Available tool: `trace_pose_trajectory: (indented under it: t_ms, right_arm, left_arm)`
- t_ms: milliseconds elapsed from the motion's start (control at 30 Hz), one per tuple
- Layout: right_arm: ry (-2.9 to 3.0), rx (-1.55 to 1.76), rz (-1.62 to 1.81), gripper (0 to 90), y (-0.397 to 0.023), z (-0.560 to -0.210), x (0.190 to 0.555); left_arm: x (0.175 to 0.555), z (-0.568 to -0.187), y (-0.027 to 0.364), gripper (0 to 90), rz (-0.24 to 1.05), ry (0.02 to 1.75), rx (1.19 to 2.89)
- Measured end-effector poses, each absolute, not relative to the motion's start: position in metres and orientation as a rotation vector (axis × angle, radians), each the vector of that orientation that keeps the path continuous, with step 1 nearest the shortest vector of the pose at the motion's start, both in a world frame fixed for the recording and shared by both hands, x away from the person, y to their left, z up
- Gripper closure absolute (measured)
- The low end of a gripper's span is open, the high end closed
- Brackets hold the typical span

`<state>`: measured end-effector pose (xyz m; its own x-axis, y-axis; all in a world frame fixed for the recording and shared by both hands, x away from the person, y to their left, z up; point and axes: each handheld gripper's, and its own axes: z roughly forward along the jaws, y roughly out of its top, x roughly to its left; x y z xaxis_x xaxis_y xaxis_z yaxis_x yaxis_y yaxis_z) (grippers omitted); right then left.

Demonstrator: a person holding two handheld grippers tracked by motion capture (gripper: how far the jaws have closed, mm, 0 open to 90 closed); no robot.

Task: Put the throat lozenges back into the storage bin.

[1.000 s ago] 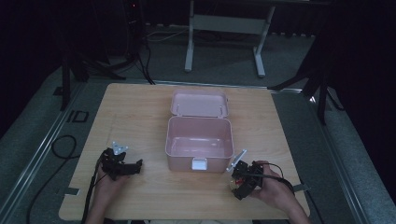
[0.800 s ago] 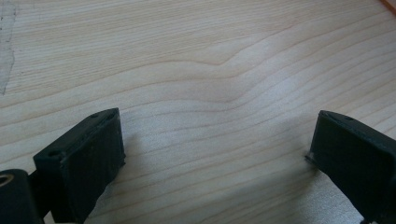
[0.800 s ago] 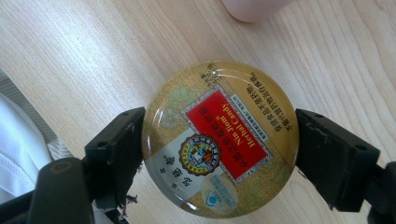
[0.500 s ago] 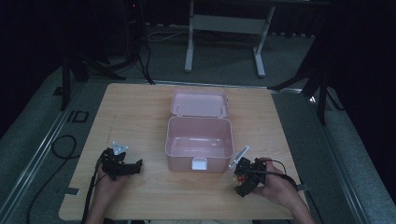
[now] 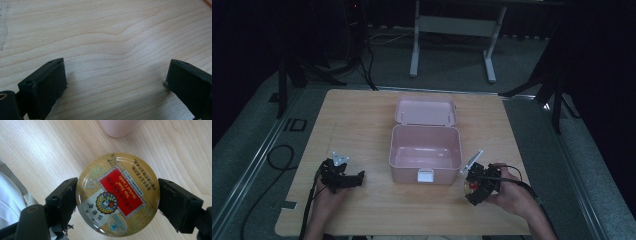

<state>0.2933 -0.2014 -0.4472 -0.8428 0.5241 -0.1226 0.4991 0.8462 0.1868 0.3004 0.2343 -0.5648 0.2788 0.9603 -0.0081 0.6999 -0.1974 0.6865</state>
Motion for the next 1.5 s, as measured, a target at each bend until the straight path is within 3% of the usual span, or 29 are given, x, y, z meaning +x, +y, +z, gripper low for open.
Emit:
trace_pose_trajectory:
  t_ms: [1500]
  right_arm:
    - [2.874,0.784,0.201,19.8,-0.208,-0.413,0.324]
  left_arm:
    - [0.3,-0.565,0.234,3.3,0.581,1.487,1.97]
